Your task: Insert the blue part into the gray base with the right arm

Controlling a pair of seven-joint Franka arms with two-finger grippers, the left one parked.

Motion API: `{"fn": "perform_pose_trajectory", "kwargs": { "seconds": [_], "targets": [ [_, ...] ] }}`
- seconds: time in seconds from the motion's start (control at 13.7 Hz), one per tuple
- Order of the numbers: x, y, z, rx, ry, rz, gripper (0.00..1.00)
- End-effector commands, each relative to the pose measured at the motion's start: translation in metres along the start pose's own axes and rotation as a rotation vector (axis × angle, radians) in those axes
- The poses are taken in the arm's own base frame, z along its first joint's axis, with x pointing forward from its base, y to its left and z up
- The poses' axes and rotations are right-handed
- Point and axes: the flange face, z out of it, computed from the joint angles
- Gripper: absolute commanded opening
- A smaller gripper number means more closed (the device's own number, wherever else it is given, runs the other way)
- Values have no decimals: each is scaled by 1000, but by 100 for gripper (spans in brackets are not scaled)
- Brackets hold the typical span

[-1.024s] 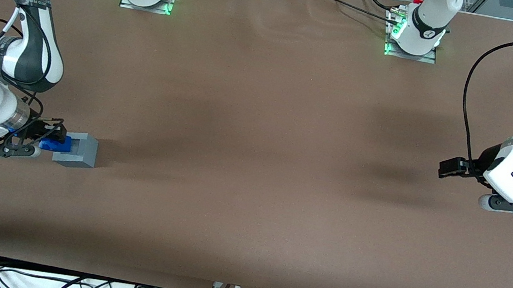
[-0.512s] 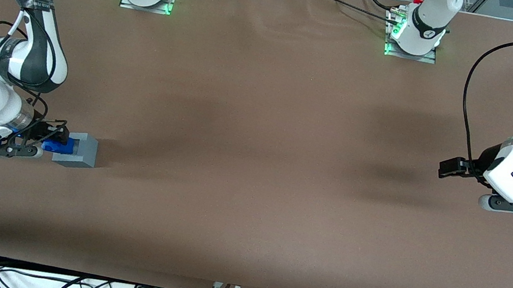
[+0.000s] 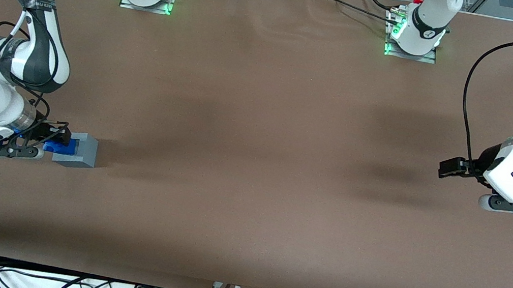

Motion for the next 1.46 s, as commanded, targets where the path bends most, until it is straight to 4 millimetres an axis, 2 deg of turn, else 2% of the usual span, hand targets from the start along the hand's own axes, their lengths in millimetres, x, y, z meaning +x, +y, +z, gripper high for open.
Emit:
{"fn": "perform_pose_trajectory", "kwargs": {
  "seconds": [0.0, 0.51, 0.59, 0.66, 0.73, 1.02, 1.24, 1.39],
  "targets": [
    [-3, -12, 3, 9, 7, 10, 19],
    [-4, -13, 8, 4, 24, 4, 21],
    [-5, -13, 10, 6, 26, 4, 32],
    [-6, -13, 14, 9, 23, 8, 81],
    [-5, -13, 14, 10, 27, 14, 99],
    [-4, -11, -6, 6, 45, 19, 100],
    [-3, -10, -30, 3, 34, 20, 100],
    [-5, -10, -59, -3, 21, 18, 100]
  ]
}}
